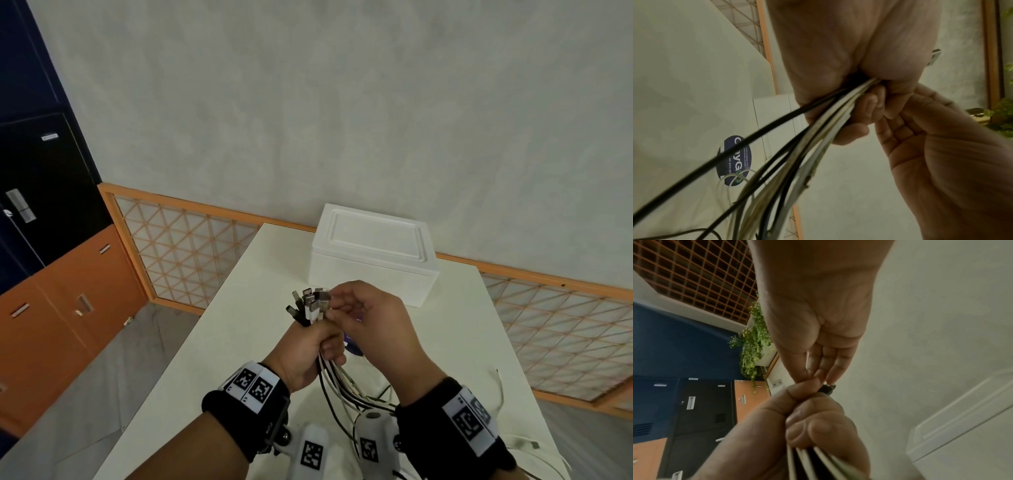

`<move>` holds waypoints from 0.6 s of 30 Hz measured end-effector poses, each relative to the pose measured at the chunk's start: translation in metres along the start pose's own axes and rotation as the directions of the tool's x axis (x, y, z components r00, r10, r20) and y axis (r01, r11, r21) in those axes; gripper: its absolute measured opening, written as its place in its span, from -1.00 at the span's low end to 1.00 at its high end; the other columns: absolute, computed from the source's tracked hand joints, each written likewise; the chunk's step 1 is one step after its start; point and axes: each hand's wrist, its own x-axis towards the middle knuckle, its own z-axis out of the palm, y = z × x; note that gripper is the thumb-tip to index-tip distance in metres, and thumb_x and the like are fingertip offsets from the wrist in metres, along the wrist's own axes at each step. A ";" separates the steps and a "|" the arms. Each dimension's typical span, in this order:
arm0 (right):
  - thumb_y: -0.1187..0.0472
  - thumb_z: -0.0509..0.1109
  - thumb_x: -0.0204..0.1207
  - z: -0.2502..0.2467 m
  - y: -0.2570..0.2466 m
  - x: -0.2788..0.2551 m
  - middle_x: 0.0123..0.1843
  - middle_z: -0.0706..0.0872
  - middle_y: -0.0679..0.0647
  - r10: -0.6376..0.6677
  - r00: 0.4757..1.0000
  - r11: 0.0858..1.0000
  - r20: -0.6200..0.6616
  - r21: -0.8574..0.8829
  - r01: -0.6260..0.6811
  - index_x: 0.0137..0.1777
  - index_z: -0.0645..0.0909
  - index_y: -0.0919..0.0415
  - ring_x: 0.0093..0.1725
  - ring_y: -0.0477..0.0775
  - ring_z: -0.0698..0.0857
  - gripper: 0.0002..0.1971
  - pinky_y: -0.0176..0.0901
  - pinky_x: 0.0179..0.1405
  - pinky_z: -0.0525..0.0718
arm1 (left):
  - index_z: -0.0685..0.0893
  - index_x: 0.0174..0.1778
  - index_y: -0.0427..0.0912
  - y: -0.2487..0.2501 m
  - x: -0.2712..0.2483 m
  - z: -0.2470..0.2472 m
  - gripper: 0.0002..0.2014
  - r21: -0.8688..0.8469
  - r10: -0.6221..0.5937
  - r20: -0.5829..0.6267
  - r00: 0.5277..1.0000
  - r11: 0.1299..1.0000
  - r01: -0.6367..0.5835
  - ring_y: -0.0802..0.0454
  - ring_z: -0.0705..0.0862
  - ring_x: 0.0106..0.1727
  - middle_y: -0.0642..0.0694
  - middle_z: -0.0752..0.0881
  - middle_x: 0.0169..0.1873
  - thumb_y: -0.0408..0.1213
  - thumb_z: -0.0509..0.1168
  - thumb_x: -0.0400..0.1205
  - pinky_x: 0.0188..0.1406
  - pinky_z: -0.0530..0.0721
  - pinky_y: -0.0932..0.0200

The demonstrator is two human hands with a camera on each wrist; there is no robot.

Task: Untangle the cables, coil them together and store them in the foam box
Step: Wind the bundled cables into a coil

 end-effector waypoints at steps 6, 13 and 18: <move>0.33 0.40 0.43 -0.001 0.000 0.004 -0.10 0.72 -0.09 -0.158 0.980 0.955 0.122 -0.235 0.183 -0.02 0.74 0.12 -0.15 -0.24 0.57 -0.81 -0.58 -0.12 0.44 | 0.51 -0.41 -0.13 0.001 -0.001 -0.003 -0.82 0.120 0.069 0.005 0.998 0.990 -0.069 0.10 0.23 -0.64 0.00 0.31 -0.63 -0.50 0.16 0.40 -0.55 0.38 0.24; 0.27 0.47 0.35 -0.005 0.004 0.006 -0.09 0.60 -0.18 -0.249 0.961 0.949 0.120 -0.169 0.267 -0.17 0.74 0.17 -0.04 -0.31 0.57 -0.93 -0.60 -0.09 0.45 | 0.62 -0.56 0.09 0.010 -0.010 0.007 -0.67 0.250 0.128 0.071 0.989 0.958 -0.142 0.19 0.34 -0.66 0.14 0.44 -0.65 -0.48 0.22 0.32 -0.57 0.39 0.26; 0.17 0.44 0.47 -0.010 -0.003 0.008 0.22 0.58 -0.24 -0.261 0.965 0.965 0.020 0.022 0.260 -0.03 0.65 0.03 0.25 -0.28 0.55 -0.90 -0.55 0.17 0.43 | 0.65 -0.50 0.05 0.015 -0.006 0.009 -0.85 0.318 0.211 0.073 0.975 0.921 -0.223 0.12 0.46 -0.64 0.04 0.51 -0.61 -0.32 0.35 0.31 -0.51 0.43 0.19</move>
